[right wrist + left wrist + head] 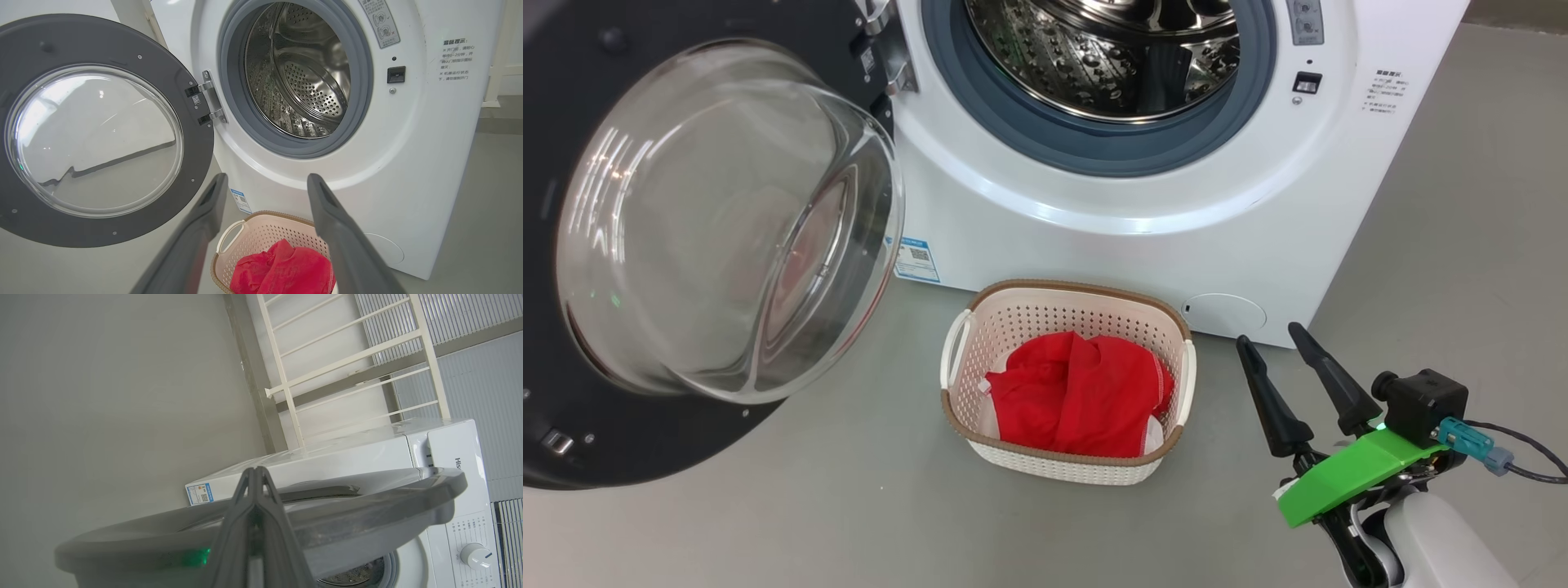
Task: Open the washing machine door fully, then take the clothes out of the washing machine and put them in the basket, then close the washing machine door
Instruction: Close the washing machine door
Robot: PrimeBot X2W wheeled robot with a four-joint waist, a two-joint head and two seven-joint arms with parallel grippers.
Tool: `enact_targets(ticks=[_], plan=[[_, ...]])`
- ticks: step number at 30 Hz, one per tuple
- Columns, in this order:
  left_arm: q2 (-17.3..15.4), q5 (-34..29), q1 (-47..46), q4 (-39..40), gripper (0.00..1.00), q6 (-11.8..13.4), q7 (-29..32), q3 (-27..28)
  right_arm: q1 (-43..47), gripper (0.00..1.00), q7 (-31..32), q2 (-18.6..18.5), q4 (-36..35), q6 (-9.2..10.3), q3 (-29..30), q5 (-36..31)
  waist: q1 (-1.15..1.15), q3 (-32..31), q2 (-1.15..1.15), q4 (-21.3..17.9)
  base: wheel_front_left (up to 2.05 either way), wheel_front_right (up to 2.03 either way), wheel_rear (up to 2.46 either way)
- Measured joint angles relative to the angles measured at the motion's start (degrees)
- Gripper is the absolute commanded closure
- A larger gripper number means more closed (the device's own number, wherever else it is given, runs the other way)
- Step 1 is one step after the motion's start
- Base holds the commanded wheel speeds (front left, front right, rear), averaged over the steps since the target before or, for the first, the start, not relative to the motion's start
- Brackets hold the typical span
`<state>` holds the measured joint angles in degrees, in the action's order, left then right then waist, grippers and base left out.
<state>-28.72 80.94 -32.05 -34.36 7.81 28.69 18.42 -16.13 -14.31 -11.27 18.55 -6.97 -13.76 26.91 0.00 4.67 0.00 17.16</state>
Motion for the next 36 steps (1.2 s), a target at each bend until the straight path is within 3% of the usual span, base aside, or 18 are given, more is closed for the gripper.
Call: enact_targets(ticks=[21, 36], plan=[[0.3, 4.5, 5.0, 11.1, 1.0, -0.9, 13.7, -2.8, 0.2, 0.0, 0.0, 0.5, 0.2, 0.0, 0.6, 0.0, 0.0, -0.9, 0.0, 0.1, 0.0, 0.0, 0.0], [4.4, 7.8, 10.2, 26.3, 1.0, 2.8, 20.4, -6.8, 0.9, 0.0, 0.0, 0.7, 0.4, 0.0, 0.9, 0.0, 0.0, -1.4, 0.0, -1.0, 0.0, 0.0, 0.0]])
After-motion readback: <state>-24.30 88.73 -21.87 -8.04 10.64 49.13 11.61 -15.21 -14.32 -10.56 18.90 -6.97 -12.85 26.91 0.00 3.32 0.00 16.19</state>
